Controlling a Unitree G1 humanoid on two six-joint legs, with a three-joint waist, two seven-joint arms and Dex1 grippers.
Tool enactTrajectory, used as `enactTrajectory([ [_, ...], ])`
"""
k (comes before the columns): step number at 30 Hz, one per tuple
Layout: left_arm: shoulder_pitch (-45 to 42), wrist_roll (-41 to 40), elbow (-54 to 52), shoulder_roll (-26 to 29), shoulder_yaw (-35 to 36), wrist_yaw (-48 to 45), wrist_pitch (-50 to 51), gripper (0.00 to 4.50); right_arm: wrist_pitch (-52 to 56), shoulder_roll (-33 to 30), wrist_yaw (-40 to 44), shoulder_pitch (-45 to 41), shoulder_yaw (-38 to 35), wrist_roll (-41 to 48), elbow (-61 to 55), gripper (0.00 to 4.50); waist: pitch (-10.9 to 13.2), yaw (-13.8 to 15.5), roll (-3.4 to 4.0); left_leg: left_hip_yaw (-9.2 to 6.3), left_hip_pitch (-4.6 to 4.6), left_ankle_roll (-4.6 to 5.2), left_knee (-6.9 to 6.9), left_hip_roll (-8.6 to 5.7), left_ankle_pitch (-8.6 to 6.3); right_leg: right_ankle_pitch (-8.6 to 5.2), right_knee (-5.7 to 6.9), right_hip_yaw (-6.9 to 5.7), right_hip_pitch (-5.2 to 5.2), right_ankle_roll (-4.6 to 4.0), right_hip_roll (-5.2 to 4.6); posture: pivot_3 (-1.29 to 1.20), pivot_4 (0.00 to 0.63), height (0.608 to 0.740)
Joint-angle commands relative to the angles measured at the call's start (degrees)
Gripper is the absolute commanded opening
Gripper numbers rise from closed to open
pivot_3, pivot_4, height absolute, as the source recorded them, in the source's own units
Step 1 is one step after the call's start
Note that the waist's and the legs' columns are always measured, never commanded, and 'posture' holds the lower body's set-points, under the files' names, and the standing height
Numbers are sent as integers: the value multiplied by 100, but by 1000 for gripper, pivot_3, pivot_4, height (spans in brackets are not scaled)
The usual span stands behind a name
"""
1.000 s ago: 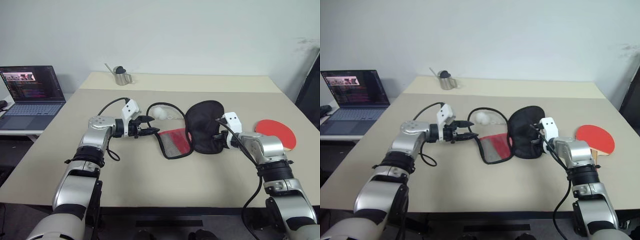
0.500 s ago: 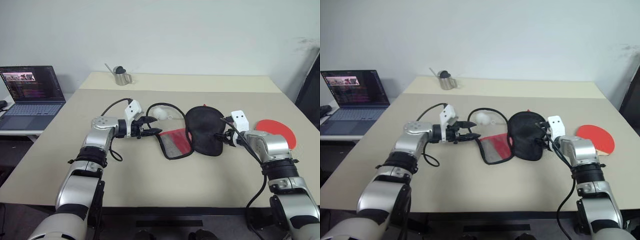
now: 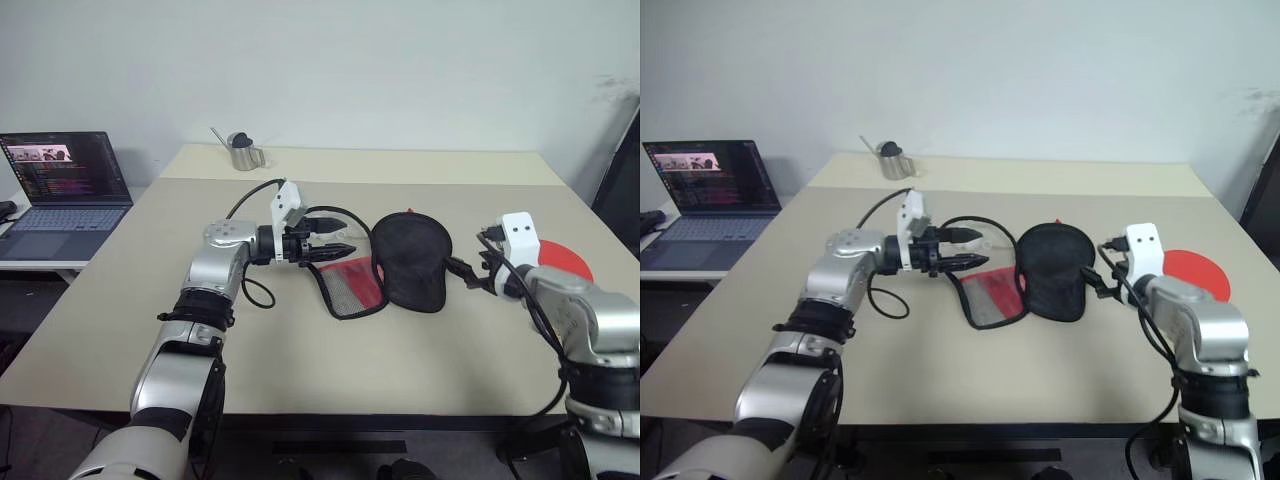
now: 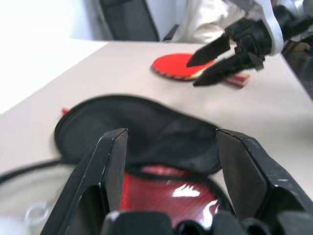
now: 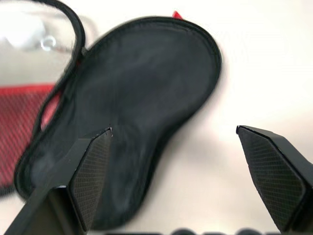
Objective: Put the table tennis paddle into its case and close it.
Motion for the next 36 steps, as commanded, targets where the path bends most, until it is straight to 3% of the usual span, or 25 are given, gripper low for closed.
enactTrajectory([
  [1,-48,-84,-512,-80,-190,-237,-4,3085,318,-4,-341,340,-465,-78,-876,4457,0,3,0,0,1,0,1,0,0,0,0,1,1,0,0,0,150,740],
  [5,-93,-77,-616,-230,-414,-448,-82,3085,540,143,-587,825,-931,-130,-1280,4457,0,5,0,-1,3,0,2,-1,0,-1,-2,2,3,-2,0,0,150,740],
  [10,-268,-19,-393,-452,-520,-515,-270,3085,245,157,-784,1019,-1211,-333,-907,4457,0,-8,0,-1,5,0,2,-3,0,-1,-2,5,3,-3,0,0,150,740],
  [20,-396,41,-73,-645,-573,-584,-536,3085,-1077,39,-852,623,-1589,-496,1320,4457,-1,-8,2,-1,5,1,0,-5,0,-1,-6,9,4,-2,1,0,150,740],
  [36,-578,123,406,-719,-546,-599,-880,3085,-2999,-560,-679,-319,-998,-858,4603,4457,-1,-48,1,-1,10,2,2,-5,1,1,-5,15,10,0,5,0,150,740],
])
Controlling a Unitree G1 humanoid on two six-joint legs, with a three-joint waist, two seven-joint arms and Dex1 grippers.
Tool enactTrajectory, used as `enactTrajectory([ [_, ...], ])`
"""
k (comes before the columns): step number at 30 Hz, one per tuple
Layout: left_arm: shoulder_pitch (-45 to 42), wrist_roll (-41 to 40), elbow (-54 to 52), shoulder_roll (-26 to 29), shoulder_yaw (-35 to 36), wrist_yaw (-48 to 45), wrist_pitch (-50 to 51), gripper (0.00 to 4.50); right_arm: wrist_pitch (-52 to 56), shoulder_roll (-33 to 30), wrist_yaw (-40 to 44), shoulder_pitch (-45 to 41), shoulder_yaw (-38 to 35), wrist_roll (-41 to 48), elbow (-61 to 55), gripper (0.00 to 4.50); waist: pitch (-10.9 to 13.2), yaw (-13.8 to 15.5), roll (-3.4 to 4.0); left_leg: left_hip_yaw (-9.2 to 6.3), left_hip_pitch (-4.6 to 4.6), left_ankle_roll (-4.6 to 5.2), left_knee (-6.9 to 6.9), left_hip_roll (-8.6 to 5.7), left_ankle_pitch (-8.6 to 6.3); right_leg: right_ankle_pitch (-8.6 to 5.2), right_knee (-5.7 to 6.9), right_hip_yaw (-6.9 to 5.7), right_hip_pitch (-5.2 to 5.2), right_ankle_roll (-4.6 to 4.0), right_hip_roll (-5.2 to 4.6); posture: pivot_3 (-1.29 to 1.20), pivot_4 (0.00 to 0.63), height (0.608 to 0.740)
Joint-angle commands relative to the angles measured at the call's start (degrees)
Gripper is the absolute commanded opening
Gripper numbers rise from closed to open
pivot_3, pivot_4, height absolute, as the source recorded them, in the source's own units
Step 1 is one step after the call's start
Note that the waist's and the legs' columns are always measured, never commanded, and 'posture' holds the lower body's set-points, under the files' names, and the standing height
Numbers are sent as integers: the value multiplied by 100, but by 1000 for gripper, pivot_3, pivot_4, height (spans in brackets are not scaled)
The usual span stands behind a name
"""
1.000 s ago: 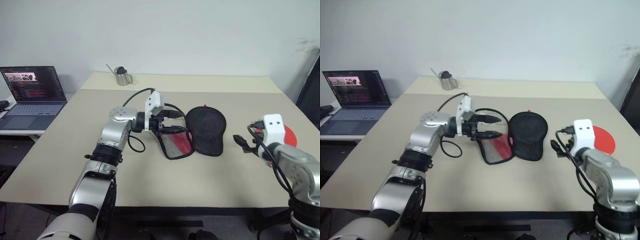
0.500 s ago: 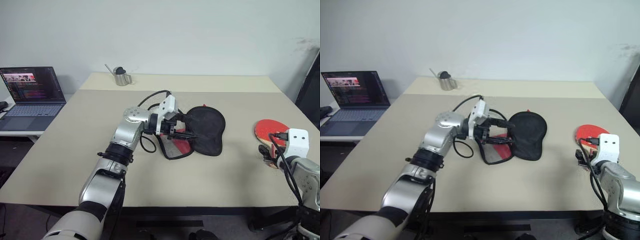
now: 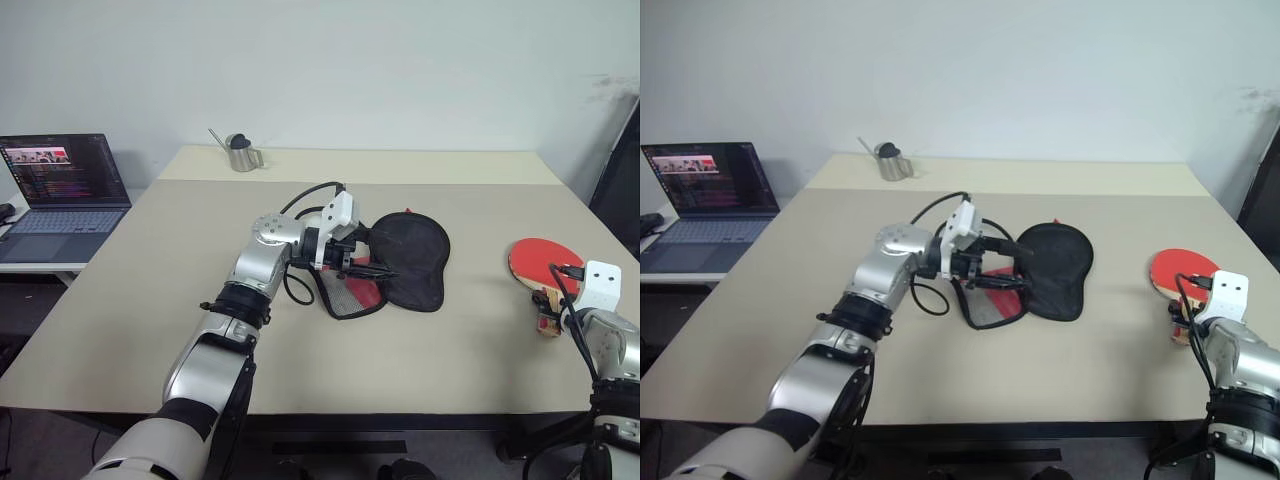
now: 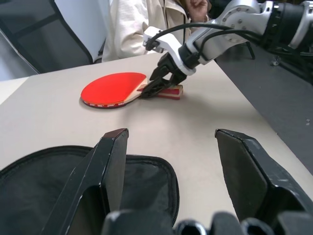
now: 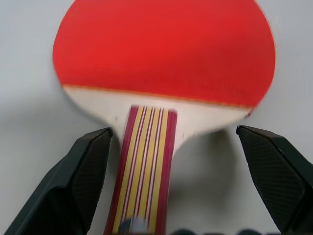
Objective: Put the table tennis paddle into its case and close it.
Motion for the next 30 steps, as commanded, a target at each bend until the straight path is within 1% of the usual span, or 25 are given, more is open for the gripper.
enactTrajectory([
  [1,-213,13,-32,-43,20,-21,-147,3085,-333,-124,51,-187,120,-82,369,4457,0,-36,-1,0,2,0,2,0,0,1,-2,0,5,2,0,0,150,740],
  [5,-240,56,1,-17,36,-38,-187,3085,-185,-109,67,-186,329,-167,443,4457,0,-98,-1,-1,8,2,26,-3,2,-3,-5,10,27,-9,-1,0,150,740],
  [9,-246,54,2,69,79,-27,-183,3085,233,-17,12,3,444,-125,46,4457,0,-100,-1,-9,8,7,28,-3,5,-5,-2,9,32,-16,1,0,150,740],
  [14,-262,53,5,144,109,20,-171,3085,563,135,-168,50,319,-19,-185,4457,0,-104,-1,-14,8,7,17,0,4,4,-4,7,30,1,9,0,150,740],
  [22,-282,53,-34,144,94,58,-140,3085,463,250,-206,-66,268,-10,0,4457,0,-111,-1,-19,10,8,15,2,4,2,-3,3,30,-2,12,0,150,740],
  [25,-280,50,-65,149,91,62,-121,3085,516,314,-160,-122,291,48,-88,3831,-1,-122,-1,-19,11,8,15,2,5,2,-2,4,31,-3,12,0,150,740],
  [29,-283,57,-73,155,83,74,-114,3085,666,380,-49,-154,452,37,-253,2544,-1,-130,-1,-19,14,8,15,3,5,3,0,5,31,-2,15,0,150,740],
  [30,-282,57,-78,157,81,77,-113,3085,687,390,-35,-161,481,25,-274,2112,-1,-130,-1,-20,14,8,15,3,5,3,0,5,31,-2,15,0,150,740],
])
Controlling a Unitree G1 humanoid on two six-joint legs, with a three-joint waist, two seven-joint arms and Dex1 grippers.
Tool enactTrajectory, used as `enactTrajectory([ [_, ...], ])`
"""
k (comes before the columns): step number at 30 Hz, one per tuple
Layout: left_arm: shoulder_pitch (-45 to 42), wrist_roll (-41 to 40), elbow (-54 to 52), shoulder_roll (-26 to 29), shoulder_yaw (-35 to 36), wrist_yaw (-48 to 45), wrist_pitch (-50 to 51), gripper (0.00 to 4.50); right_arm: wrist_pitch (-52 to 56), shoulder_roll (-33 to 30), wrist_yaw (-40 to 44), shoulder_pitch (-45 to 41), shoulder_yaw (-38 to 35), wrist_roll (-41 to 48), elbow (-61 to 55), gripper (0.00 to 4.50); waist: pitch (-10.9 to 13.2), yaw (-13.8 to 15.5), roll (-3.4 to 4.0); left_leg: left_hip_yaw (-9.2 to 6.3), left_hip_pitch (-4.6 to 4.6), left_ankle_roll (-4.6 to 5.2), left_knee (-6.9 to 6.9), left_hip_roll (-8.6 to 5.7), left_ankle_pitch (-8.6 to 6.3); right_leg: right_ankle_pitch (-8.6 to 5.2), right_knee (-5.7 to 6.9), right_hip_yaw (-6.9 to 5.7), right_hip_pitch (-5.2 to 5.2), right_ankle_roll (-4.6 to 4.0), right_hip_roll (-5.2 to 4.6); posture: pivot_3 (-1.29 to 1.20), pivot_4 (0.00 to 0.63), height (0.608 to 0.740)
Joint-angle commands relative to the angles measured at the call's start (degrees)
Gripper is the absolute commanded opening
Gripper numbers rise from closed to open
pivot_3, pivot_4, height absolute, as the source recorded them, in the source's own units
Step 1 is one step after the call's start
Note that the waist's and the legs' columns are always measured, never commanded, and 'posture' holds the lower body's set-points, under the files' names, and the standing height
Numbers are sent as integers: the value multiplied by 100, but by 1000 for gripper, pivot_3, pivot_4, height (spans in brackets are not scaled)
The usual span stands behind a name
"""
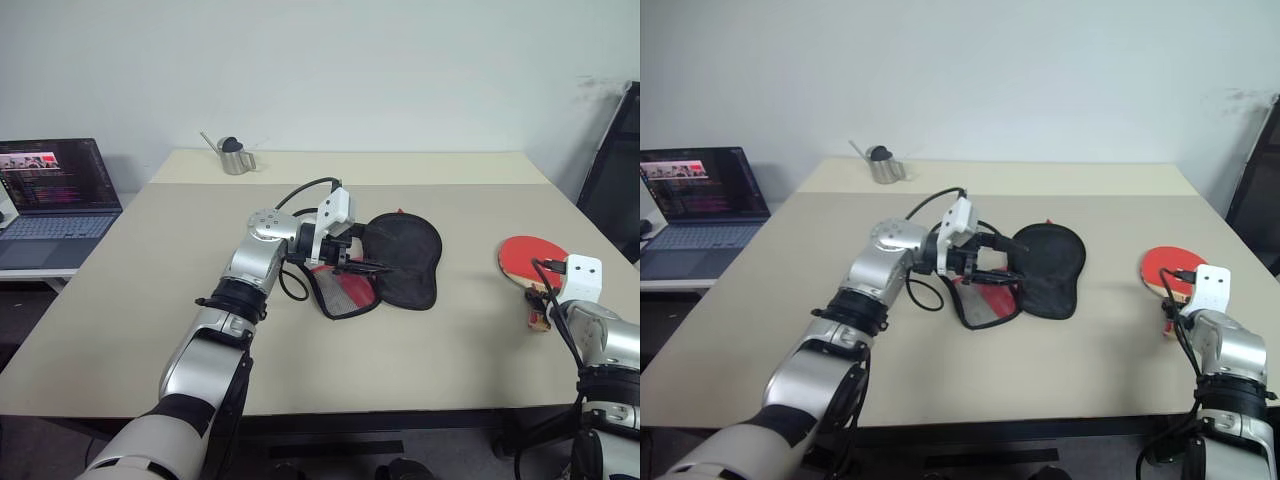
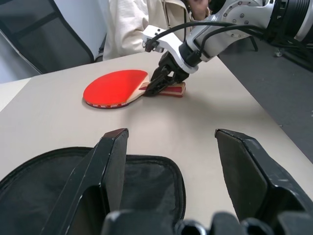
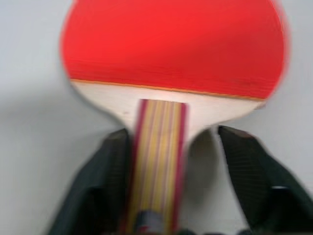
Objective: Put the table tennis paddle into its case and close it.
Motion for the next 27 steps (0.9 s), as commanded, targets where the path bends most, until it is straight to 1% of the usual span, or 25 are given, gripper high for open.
enactTrajectory([
  [1,-176,-21,-166,28,69,26,-11,3085,183,130,134,24,219,79,-31,1806,0,0,0,0,0,0,0,0,0,0,0,0,0,0,0,0,150,740],
  [3,-172,-25,-178,23,67,41,-5,3085,190,112,151,6,288,38,-26,1272,-3,0,-6,0,0,0,0,0,0,0,-1,1,1,0,0,0,150,740],
  [4,-167,-27,-189,20,65,50,-1,3085,183,95,152,-1,317,19,-14,1136,-4,0,-6,0,0,0,1,0,0,-1,-2,1,2,-2,0,0,150,740],
  [7,-162,-34,-200,36,78,74,11,3085,107,50,154,-8,378,-47,-17,1124,-3,0,-6,2,0,0,3,-2,0,-10,-2,8,3,-18,-1,0,150,740],
  [11,-222,2,-48,146,154,155,-30,3085,132,7,175,-64,384,-9,-250,1124,-3,-7,-6,2,0,0,3,-2,0,-9,-1,9,2,-16,0,0,150,740],
  [20,-218,175,423,680,295,359,-228,3085,882,173,159,-267,352,334,-1660,1124,8,0,13,5,-4,2,-26,0,0,-2,2,27,-28,-3,16,0,150,740],
  [23,-178,208,474,776,324,422,-258,3085,1149,286,120,-377,416,442,-2090,1124,11,14,18,15,-25,2,-28,-2,0,-1,3,38,-56,-2,17,0,150,740],
  [27,-116,226,450,881,397,521,-230,3085,1497,547,-22,-637,492,581,-2583,1124,12,15,18,32,-30,2,-28,-3,-1,1,4,59,-72,2,17,0,150,740],
])
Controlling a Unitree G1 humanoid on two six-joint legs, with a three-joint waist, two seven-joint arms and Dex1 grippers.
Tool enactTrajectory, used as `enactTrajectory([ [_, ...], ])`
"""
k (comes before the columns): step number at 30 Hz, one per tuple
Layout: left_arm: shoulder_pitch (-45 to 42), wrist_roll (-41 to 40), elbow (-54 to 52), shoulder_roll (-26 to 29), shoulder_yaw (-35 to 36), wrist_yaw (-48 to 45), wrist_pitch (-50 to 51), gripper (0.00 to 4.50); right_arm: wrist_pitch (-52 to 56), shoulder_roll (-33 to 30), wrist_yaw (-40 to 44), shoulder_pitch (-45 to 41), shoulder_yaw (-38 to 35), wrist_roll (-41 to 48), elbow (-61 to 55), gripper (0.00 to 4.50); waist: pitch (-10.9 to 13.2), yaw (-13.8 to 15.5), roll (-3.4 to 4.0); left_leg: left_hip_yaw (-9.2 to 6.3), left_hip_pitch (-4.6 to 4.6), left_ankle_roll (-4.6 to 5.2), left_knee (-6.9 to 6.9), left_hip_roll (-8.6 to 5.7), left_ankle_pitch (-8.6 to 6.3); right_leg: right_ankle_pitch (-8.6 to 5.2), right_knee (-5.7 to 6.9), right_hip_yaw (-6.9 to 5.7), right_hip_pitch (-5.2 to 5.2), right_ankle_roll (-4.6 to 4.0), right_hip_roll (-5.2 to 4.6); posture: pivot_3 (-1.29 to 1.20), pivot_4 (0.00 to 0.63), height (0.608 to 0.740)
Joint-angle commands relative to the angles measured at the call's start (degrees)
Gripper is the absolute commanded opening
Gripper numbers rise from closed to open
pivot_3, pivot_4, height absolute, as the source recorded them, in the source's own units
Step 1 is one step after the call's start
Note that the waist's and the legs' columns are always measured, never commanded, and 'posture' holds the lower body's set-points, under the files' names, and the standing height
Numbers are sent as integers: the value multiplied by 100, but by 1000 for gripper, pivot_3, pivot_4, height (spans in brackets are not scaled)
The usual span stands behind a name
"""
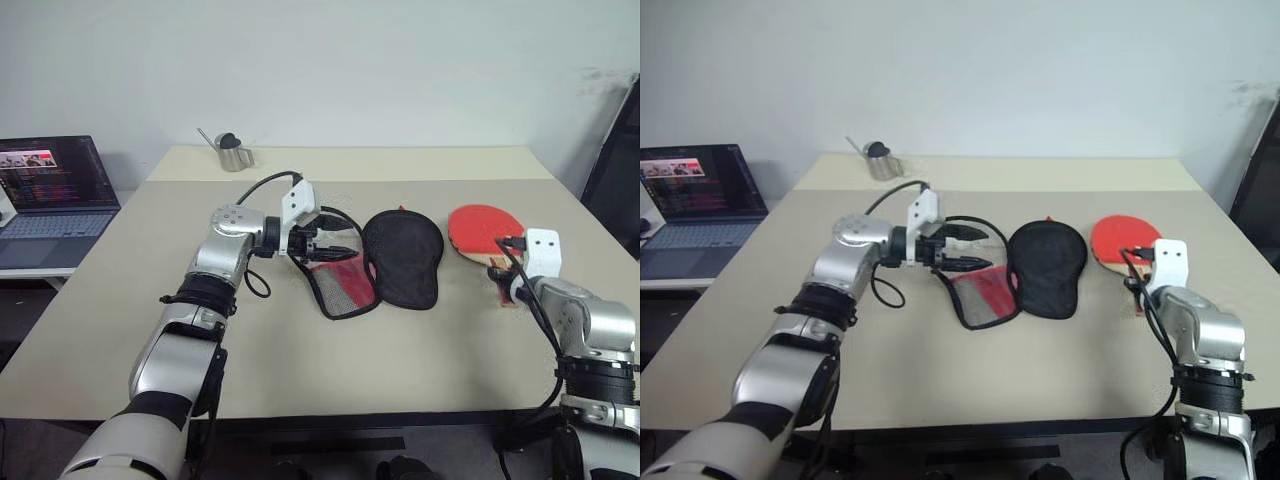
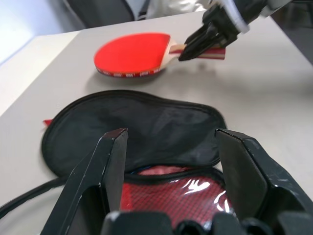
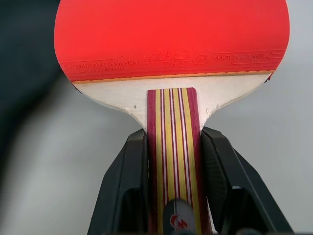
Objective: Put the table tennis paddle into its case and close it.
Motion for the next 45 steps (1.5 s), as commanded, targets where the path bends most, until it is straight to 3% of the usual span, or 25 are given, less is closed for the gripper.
enactTrajectory([
  [1,-37,8,-75,133,163,112,-104,3085,241,189,-147,-404,16,162,-703,1124,0,-3,0,3,0,0,0,0,0,0,3,3,-3,0,0,0,150,740],
  [11,111,26,-204,181,177,203,-89,3085,439,1885,-868,-650,671,18,-964,1124,1,-14,2,7,2,1,-2,9,0,1,25,19,-25,-2,18,0,150,740],
  [45,158,17,-294,78,136,214,-103,3085,-816,2227,-1224,-888,853,-483,889,1124,0,-18,1,23,-3,0,1,4,0,5,20,53,-26,5,24,0,150,740],
])
